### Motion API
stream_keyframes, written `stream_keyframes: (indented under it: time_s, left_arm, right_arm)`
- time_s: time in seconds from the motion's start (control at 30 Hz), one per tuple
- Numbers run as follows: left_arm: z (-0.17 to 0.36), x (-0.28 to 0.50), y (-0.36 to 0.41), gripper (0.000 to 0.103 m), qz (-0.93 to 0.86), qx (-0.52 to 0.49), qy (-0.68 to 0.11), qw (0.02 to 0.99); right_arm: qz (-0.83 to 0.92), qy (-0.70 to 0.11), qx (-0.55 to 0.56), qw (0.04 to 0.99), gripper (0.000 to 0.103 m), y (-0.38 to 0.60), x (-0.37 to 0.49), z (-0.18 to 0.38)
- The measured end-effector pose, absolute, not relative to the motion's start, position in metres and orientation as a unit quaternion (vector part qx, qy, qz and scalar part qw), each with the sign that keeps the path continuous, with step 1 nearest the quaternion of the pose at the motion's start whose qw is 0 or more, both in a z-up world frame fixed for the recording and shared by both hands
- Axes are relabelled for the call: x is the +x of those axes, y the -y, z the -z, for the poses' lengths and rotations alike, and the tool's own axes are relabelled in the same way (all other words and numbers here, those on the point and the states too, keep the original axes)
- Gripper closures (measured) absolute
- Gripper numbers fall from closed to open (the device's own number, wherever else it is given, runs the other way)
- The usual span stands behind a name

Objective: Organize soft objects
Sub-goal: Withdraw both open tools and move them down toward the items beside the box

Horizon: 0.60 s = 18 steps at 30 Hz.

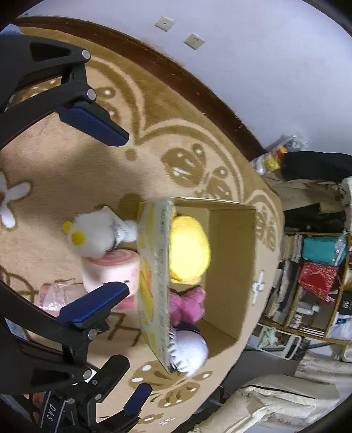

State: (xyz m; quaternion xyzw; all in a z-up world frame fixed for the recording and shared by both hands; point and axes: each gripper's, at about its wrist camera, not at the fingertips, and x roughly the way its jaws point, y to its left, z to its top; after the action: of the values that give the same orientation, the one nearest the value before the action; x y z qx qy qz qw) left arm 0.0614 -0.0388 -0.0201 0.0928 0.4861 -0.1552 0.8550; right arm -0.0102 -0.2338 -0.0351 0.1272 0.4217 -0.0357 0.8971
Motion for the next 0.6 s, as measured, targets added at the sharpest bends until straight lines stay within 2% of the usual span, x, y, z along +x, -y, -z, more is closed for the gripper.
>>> stream_keyframes:
  time_s: [0.6]
  left_arm:
    - [0.063,0.078,0.029,0.003,0.122,0.063,-0.553,0.822]
  right_arm:
    - [0.001,-0.486,0.115,0.866,0.002,0.212,0.012,0.082]
